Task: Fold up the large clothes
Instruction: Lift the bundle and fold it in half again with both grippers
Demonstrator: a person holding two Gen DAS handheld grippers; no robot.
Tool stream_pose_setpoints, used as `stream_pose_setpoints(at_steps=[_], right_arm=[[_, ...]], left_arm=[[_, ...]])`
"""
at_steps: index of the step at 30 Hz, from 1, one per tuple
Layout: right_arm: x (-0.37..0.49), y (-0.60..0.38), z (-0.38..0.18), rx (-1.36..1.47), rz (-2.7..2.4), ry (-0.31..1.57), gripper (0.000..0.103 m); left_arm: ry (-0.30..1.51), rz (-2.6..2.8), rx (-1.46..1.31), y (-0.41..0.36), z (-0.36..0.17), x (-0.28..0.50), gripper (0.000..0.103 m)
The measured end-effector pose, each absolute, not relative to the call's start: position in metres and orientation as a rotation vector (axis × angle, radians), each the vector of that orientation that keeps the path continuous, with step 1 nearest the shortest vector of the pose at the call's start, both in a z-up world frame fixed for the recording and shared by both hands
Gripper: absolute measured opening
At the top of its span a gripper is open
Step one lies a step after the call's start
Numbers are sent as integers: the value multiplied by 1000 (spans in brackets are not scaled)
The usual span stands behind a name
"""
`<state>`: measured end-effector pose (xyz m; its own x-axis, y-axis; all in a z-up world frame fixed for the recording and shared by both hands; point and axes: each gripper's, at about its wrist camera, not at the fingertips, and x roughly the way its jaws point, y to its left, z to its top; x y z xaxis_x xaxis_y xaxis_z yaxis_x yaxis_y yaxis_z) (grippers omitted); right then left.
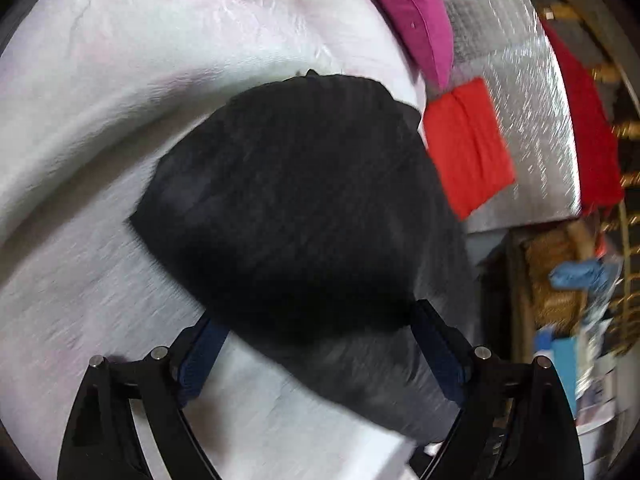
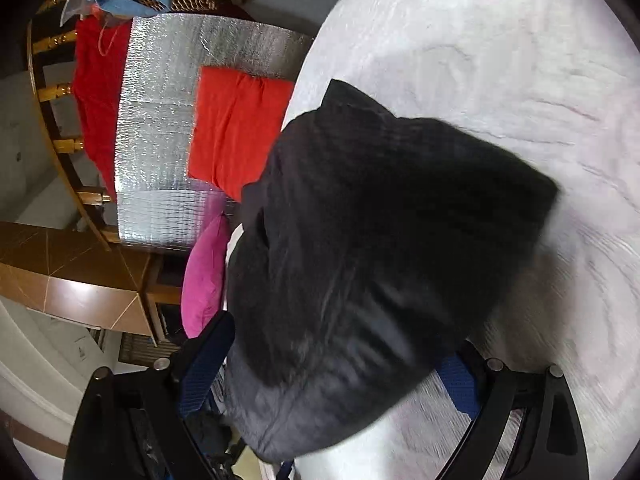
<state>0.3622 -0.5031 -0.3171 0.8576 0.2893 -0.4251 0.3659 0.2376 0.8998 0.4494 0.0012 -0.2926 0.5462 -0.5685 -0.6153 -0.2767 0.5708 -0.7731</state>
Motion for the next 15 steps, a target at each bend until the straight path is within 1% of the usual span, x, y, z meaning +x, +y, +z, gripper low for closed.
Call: stream_pose_setpoints(at_steps=[4,6,7,8,9,10,13,14,15], right_arm=[[374,-506,-318,1352,-86,542,96],[379,-506,-317,1318,-107,531,95],[379,-506,-317,1295,-120,524,89],[381,-504,-316,1261,-156,527,73],[381,-503,-316,1242,-174,540,64],[382,-503,-319,1243,-169,544,54],[377,-504,-315,1247,-161,539,44],[377,-502,-309,1222,-162,535,41],[376,-499,-301,1183,-166,533,40]], left_arm=[[982,-201,-1015,-1,-297,458,90],[970,-187,-991,-5,-297,462,83],[969,-183,-987,-5,-297,462,76],[965,-178,-989,-3,-299,463,67],[961,-177,-992,0,-299,463,63],[958,-178,-991,1,-299,463,56],[940,-190,-947,-1,-291,461,38],[927,-188,-918,-2,-285,458,34],[915,-184,-890,-3,-280,457,33]])
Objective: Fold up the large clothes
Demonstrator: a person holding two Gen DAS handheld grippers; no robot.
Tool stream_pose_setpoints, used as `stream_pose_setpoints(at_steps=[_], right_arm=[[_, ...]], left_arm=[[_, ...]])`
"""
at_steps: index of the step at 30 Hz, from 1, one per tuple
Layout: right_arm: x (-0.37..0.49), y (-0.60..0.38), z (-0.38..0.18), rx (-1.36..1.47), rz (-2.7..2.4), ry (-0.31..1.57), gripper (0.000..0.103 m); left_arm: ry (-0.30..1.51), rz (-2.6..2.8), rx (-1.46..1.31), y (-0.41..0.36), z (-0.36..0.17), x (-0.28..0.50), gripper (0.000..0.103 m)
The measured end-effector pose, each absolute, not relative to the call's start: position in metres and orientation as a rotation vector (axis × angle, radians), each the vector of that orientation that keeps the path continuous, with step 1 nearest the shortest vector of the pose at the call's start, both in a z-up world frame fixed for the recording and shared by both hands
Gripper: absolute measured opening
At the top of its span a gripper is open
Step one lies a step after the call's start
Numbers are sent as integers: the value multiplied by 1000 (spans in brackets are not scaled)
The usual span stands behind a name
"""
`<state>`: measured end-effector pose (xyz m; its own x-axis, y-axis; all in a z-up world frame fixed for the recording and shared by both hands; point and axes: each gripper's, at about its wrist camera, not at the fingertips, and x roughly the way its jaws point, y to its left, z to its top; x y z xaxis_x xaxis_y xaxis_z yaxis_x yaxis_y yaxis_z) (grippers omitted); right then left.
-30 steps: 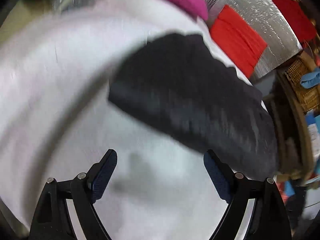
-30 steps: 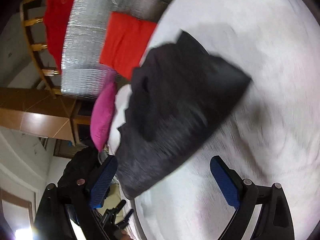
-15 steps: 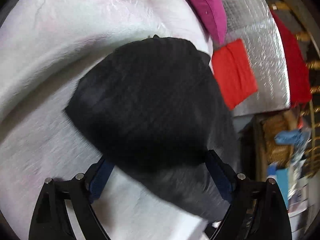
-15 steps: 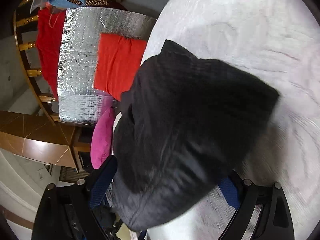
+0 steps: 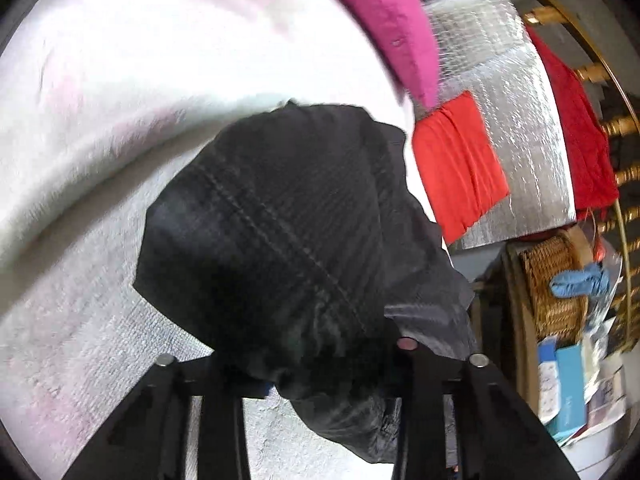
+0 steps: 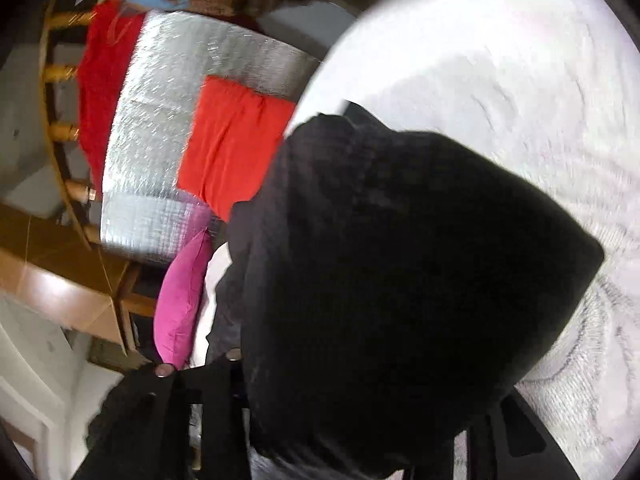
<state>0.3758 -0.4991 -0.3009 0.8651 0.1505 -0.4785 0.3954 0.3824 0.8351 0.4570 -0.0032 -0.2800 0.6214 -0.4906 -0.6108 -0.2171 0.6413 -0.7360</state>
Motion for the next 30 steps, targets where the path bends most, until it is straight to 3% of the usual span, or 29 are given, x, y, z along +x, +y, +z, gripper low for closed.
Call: stream_pose_setpoints(at_steps=[4,12,15,16,17,21,23,28,30], right_arm=[[364,-484,-274,1099,-155,527,39],[316,-481,-262,1070,-148,560,39],[316,-489,-282,1075,-142,628,41],[319,-492,-288,1087,-141,653,47],[320,-497,-298,1133,-139,680,57],[317,-508,-302,1214,-130,739,68],[309,-508,-290,1169,-134,774,70],[267,-506,-257,1044,-144,882,71],[257,-504,-239,958,-138,919,71]], left_arm=[[902,-179,-861,-1,-268,458,28],[956,-244,-754,0,-263,414,29],[1032,-234,-692,-7,-278,421,43],[1066,-234,-738,-2,-287,424,53],[1089,-241,-791,4,-292,426,56],[1155,-263,-874,18,-289,431,58],[1178,-223,-848,21,-281,427,65],[1164,-137,-759,47,-251,388,68],[1066,1,-702,67,-232,369,67]])
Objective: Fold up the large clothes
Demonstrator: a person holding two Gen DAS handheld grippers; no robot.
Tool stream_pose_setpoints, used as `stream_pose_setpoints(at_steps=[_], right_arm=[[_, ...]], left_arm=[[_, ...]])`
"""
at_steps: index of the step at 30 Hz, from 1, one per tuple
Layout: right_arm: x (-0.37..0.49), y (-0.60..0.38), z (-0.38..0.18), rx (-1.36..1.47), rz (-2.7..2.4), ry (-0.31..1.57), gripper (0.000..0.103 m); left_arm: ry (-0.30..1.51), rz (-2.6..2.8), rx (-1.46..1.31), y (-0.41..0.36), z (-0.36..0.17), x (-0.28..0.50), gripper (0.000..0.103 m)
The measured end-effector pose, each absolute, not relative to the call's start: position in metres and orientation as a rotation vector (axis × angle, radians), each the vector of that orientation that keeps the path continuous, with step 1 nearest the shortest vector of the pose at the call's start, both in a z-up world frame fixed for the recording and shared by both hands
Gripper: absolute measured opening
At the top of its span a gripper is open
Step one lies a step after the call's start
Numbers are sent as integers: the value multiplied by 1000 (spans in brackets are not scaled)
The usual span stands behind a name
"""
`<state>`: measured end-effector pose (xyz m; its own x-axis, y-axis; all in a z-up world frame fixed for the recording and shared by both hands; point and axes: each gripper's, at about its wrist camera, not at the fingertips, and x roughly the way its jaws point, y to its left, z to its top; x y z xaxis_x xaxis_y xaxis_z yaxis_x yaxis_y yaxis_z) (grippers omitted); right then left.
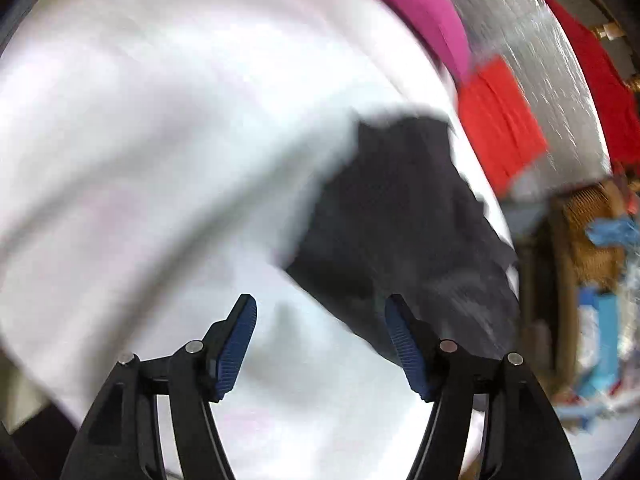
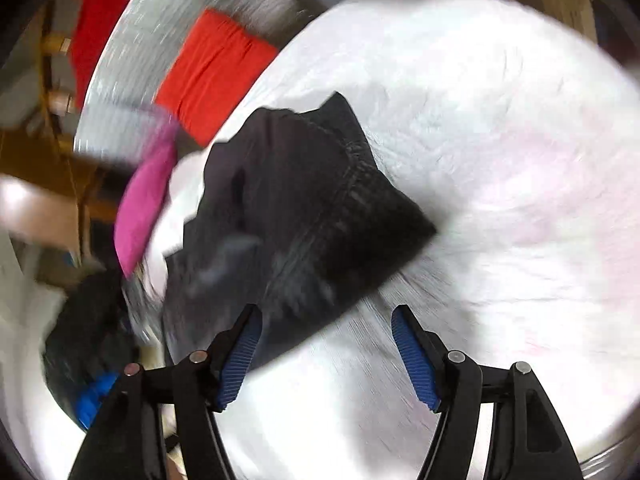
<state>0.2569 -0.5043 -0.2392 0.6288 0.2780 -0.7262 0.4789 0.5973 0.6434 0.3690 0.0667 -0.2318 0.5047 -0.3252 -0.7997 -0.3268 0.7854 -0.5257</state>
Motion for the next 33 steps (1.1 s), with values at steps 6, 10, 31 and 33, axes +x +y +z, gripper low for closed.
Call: stream_pose_setpoints(at_steps=[6,10,31,33], right_arm=[[289,-480,-169,709,-61,841,74],[359,-445,-173,528,-36,879,74],[498,-408,-267,291,-193,1008,5],[510,-413,-273,304,-211,1009,4]], left_arm=[[870,95,-450,51,-171,389,73],[955,-53,-354,0,-177,418,74],[941,-162,-25,-93,-267,532,8],[918,-151,-29,-96,-272,538,8]])
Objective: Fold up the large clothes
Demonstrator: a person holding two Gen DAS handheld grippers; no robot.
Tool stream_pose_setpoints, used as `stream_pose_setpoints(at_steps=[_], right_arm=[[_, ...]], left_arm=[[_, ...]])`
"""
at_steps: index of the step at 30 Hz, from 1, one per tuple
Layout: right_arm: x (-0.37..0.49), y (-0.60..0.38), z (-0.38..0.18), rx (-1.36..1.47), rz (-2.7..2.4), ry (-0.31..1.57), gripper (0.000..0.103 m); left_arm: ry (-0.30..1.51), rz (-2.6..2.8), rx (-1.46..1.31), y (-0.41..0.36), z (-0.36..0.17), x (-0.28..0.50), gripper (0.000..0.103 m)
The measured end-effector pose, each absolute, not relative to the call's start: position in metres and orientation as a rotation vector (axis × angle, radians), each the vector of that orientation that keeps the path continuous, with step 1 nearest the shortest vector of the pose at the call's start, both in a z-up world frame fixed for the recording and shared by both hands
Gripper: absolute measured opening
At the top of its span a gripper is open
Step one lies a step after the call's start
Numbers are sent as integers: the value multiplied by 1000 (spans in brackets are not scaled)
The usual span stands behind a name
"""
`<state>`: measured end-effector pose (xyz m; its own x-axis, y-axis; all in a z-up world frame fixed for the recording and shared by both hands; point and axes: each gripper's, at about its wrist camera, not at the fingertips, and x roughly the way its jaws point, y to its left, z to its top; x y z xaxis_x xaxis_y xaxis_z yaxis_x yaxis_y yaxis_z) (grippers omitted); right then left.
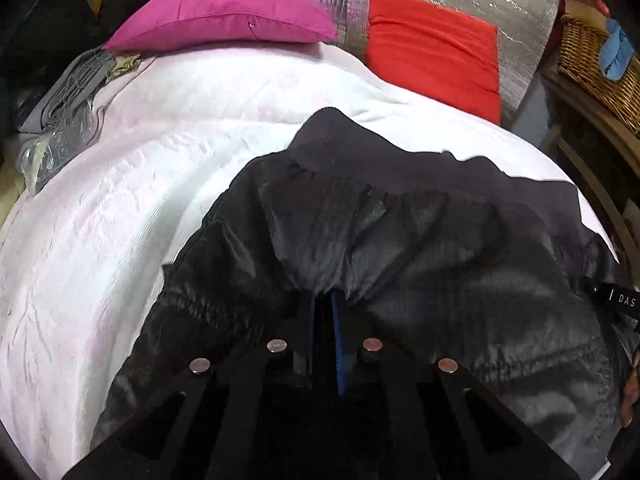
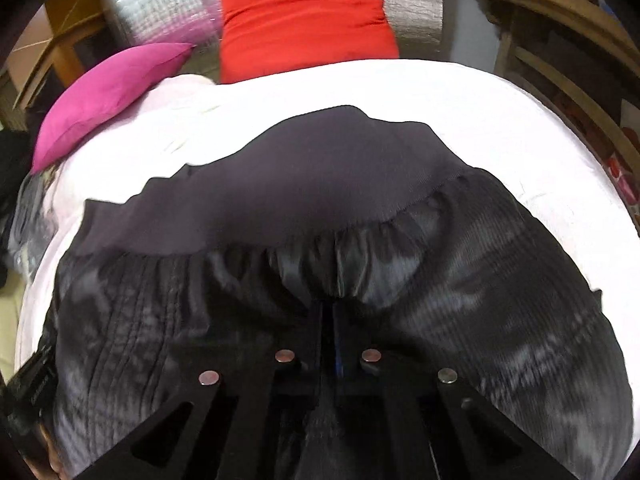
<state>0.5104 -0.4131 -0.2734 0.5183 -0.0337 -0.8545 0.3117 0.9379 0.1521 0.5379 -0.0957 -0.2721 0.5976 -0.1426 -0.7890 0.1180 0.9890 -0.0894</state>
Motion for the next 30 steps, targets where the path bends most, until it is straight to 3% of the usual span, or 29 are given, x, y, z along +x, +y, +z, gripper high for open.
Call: stream_pose_setpoints(at_steps=[7,12,13,14,16,17,20,21,22,24,25,28,30], right_arm=[[522,-435,-271,429,-205,1012,5],[480,-462,-241,655,-89,960,8],[464,-470,-229,662,-79,922,8],[449,-476,-219,648,-88,894,8],[424,-488,-208,632,-105,871,8],[411,-499,-205,647,-114,868,8],[382,-524,-206,708,-159,842,10],[375,-529,-209,713,-172,836,12],[371,-532,-214,716,-183,836,23],[366,-535,-228,753,-168,837,60],[364,-535,-233,785,-145,825,84],[364,-536,-255,790,-164,794,82],[371,-543,-268,787,-211,826,64]], left_arm=[[897,-134,27,-107,-271,543,8],[945,-154,12,-99,-242,521,10],[944,-158,10,-98,-233,515,19],[939,-160,9,-96,-227,508,37],[892,-127,25,-88,-213,492,62],[870,-103,43,-81,-207,487,67],[849,-18,118,-65,-202,480,69],[870,6,129,-56,-207,482,69],[903,26,127,-46,-213,484,69],[958,60,106,-25,-221,489,69],[989,73,94,-16,-230,493,69],[1047,29,133,-13,-253,500,70],[1047,42,179,-13,-261,502,74]])
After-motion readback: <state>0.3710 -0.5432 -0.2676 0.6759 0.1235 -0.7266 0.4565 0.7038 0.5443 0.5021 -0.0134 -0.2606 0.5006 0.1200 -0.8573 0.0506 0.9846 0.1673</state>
